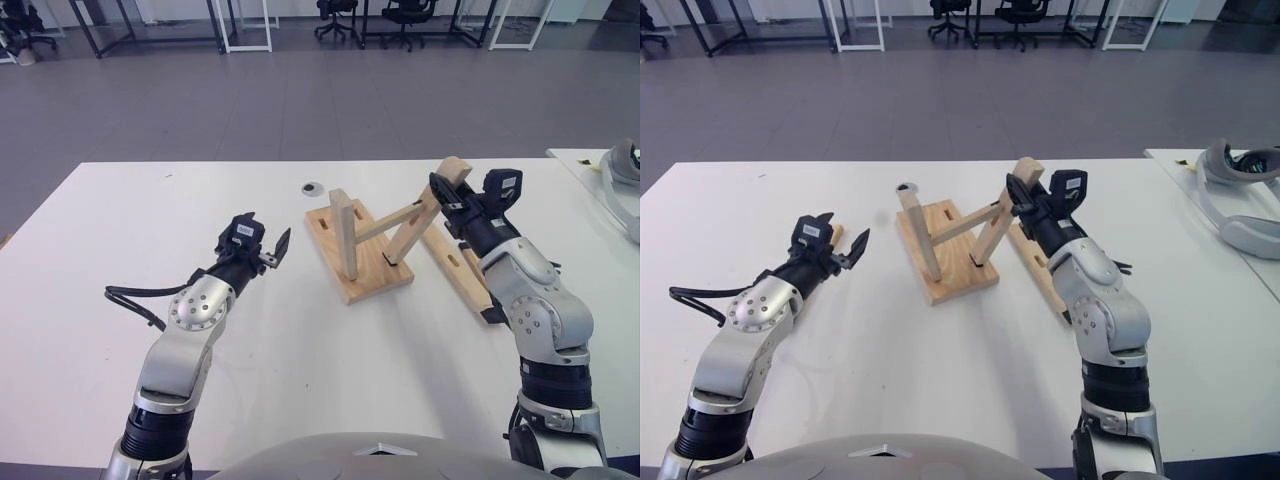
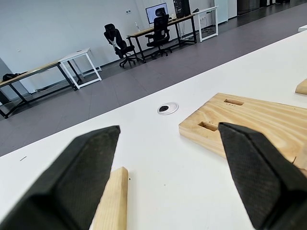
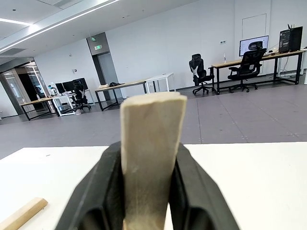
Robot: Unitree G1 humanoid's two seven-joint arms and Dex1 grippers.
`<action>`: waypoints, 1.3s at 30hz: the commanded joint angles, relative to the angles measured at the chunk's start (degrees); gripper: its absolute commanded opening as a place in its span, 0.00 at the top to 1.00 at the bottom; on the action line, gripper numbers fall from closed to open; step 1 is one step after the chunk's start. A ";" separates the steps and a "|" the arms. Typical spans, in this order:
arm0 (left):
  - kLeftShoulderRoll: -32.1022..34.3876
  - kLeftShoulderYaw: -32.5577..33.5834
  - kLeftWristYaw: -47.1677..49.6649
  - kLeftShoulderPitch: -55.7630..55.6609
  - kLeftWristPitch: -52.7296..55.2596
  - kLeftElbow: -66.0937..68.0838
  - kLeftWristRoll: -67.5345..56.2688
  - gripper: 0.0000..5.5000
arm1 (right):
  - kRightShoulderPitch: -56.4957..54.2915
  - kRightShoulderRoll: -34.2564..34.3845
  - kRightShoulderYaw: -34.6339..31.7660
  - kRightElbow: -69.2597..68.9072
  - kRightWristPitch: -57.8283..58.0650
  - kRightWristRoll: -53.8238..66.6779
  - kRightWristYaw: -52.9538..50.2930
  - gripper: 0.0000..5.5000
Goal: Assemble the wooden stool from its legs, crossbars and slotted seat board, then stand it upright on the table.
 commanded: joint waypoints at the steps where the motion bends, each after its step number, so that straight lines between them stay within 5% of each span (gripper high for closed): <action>1: 0.39 -0.15 -0.25 -0.55 0.47 0.09 0.88 0.31 | 4.10 -1.47 3.62 3.20 4.42 -4.75 -0.25 0.81; 7: 0.00 -0.41 0.08 -0.50 0.31 0.31 0.95 0.31 | 5.52 -3.89 9.83 0.77 5.74 -10.05 0.22 0.81; 21: 0.23 -0.54 -0.08 -0.16 0.26 0.20 0.86 0.31 | 3.91 2.95 -3.05 6.81 13.23 7.46 -0.91 0.81; 28: 0.56 -0.35 -0.36 -0.09 0.44 -0.11 0.76 0.31 | 2.82 2.59 -1.98 4.41 12.54 7.12 -0.45 0.56; 39: 0.07 -1.18 -0.22 -0.41 0.13 0.34 0.96 0.31 | -1.97 5.60 -2.94 -1.43 9.81 7.55 -1.90 0.54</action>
